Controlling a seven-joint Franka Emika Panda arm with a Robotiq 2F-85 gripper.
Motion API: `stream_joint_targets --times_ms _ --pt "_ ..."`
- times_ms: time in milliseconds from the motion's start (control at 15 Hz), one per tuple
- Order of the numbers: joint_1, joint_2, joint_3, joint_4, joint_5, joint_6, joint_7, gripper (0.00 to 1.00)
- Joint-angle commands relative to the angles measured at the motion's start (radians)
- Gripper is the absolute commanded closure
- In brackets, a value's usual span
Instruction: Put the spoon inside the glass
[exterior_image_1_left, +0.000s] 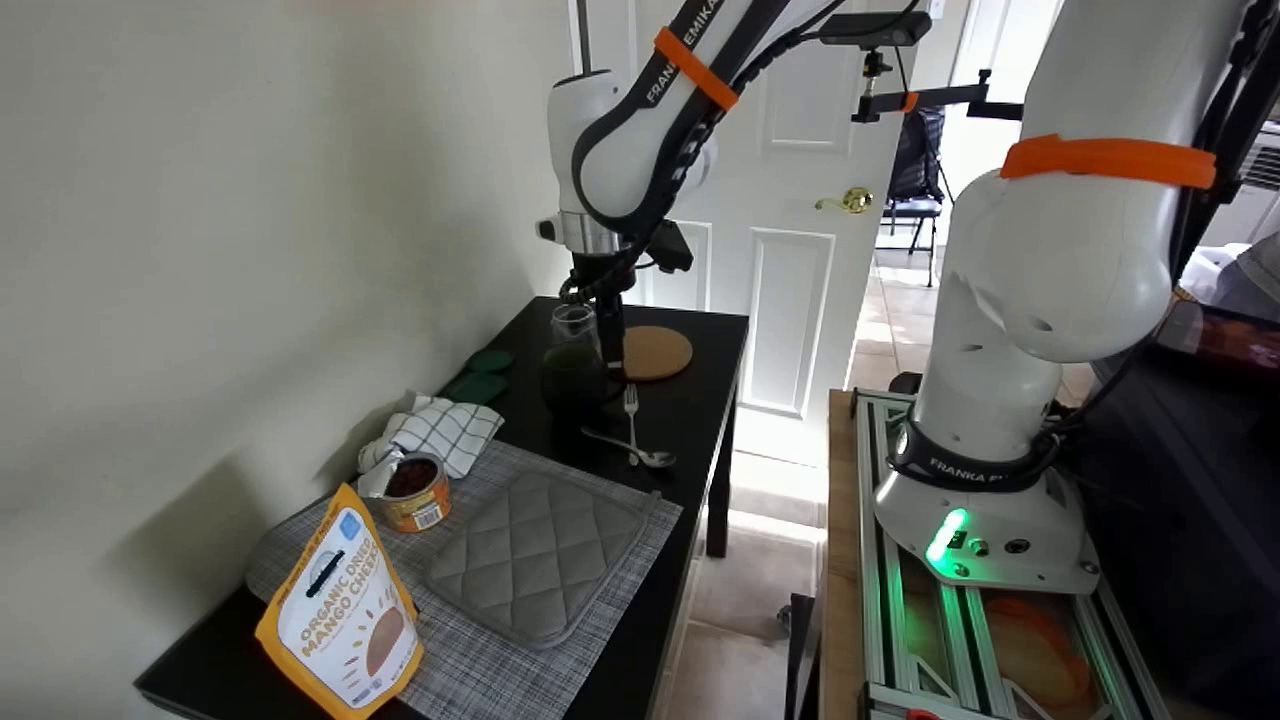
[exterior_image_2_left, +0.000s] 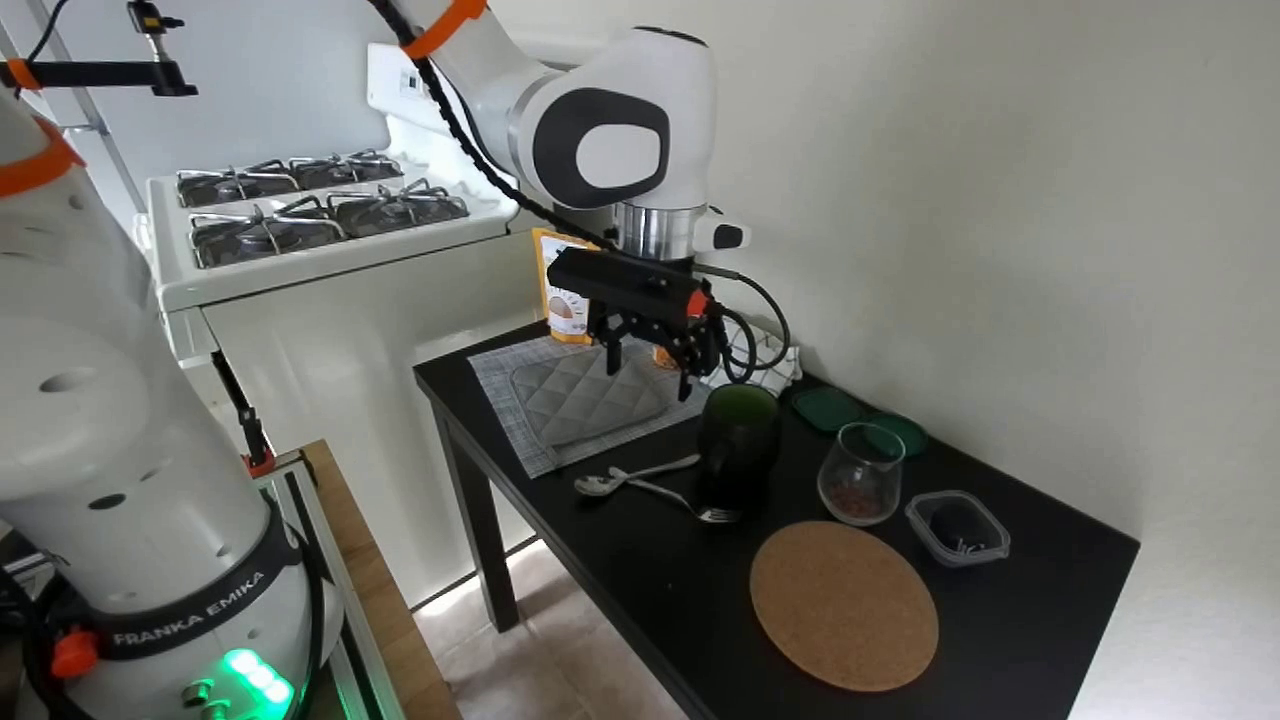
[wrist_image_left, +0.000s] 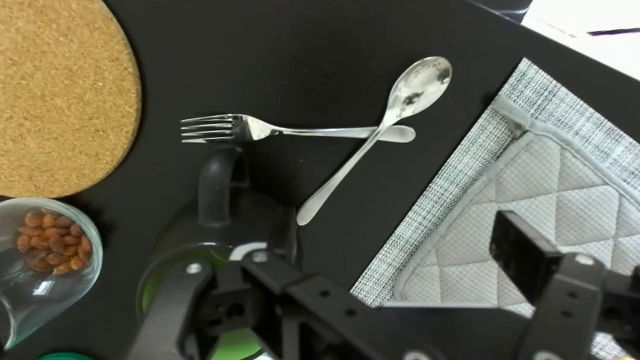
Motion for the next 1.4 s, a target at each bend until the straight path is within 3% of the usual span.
stream_joint_targets --times_ms 0,333,600,867,1133,1200,1333 --pt "-0.012 0.016 0.009 0.019 0.104 -0.025 0.049 0.0" --pt "0.004 0.113 0.025 0.052 0.393 0.004 0.061 0.0" --pt "-0.023 0.222 0.056 0.108 0.626 -0.012 0.06 0.0" --pt "-0.06 0.282 0.084 0.123 0.691 -0.113 0.14 0.0" --pt "-0.053 0.275 0.089 0.084 0.64 -0.151 0.375 0.0" --pt "-0.067 0.285 0.096 0.098 0.651 -0.127 0.276 0.0" --pt "-0.064 0.286 0.1 0.094 0.65 -0.134 0.336 0.0"
